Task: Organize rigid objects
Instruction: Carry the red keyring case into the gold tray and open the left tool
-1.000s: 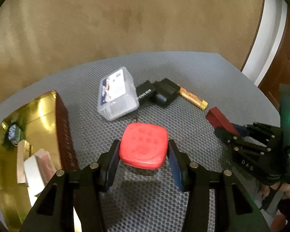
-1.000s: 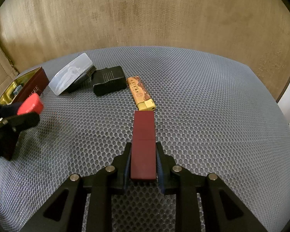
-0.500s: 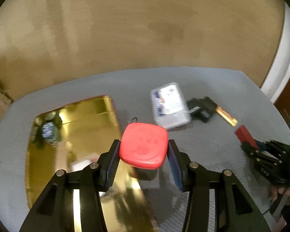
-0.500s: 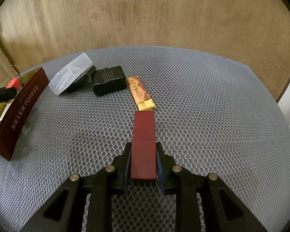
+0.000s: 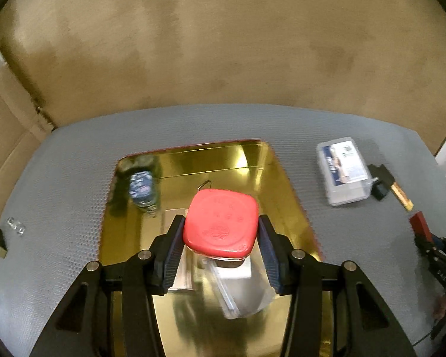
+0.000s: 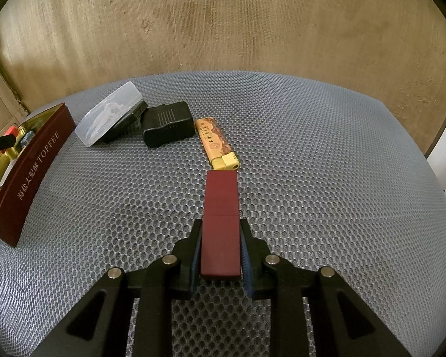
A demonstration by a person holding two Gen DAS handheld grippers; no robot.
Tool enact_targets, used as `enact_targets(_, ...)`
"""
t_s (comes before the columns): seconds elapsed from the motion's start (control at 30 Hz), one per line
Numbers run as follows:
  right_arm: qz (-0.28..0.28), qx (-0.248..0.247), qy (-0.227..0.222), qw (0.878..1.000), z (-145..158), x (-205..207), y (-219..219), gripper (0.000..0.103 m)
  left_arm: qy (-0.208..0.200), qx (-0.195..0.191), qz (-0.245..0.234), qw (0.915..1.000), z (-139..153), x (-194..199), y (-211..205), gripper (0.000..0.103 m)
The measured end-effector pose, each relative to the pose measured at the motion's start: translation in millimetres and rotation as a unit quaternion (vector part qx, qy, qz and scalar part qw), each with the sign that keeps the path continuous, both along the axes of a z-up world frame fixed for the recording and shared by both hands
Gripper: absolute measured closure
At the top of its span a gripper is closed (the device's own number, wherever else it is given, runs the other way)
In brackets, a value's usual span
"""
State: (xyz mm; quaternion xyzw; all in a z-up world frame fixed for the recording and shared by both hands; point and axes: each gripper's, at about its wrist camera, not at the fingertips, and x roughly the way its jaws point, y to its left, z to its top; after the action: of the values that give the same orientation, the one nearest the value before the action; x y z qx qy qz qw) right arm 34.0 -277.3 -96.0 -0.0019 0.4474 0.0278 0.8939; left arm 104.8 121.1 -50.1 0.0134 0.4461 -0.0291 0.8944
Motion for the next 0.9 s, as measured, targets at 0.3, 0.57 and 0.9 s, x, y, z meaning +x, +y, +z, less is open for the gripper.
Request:
enact_targets(0.3,0.0,0.0,0.0,1.0,0,0,1,0.08,0.024,-0.004,0.031,0.9992,-15,6,26,0.059)
enact_targets(0.57,0.0,0.0,0.0,1.0,0,0,1,0.08,0.043,-0.018,0.047,0.9978,-25,9,37,0.059)
enact_targets(0.9,0.0,-0.004,0.0,1.0,0,0,1,0.08,0.039,-0.011,0.053,0.9978,-22,7,38,0.058)
